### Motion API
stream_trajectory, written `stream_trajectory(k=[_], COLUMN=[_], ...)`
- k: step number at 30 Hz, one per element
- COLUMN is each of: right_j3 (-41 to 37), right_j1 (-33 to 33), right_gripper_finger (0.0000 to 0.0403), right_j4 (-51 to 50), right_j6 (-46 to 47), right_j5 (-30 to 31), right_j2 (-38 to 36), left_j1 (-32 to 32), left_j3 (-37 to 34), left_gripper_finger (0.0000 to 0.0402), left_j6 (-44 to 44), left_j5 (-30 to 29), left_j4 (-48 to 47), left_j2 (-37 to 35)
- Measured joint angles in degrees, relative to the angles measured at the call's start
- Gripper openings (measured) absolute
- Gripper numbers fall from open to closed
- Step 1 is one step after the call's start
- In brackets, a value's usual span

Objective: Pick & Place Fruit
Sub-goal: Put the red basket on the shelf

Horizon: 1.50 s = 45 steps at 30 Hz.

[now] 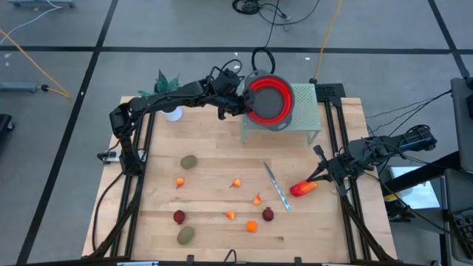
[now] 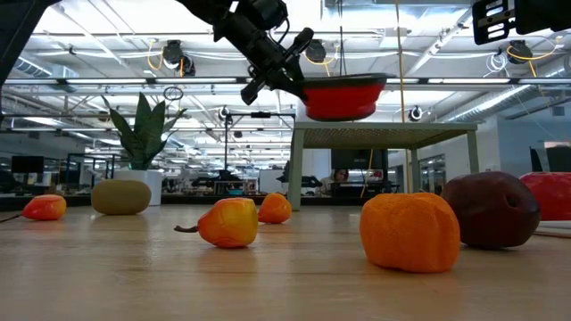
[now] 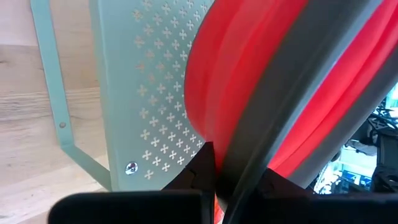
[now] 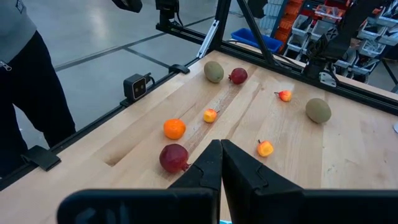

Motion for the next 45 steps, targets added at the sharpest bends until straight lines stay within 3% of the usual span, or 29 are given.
stream_trajectory(k=[28,45], right_j3=[0.0,0.0], right_j1=[0.0,0.0], right_gripper_finger=[0.0001,0.0001], right_j4=[0.0,0.0], right_j6=[0.0,0.0], right_j5=[0.0,0.0], right_j2=[0.0,0.0], left_j1=[0.0,0.3], left_j3=[0.0,0.0], left_gripper_finger=[0.0028,0.0135], left_j6=[0.2,3.2], left_j5=[0.0,0.1], left_j4=[0.1,0.1], left_j2=[0.0,0.0])
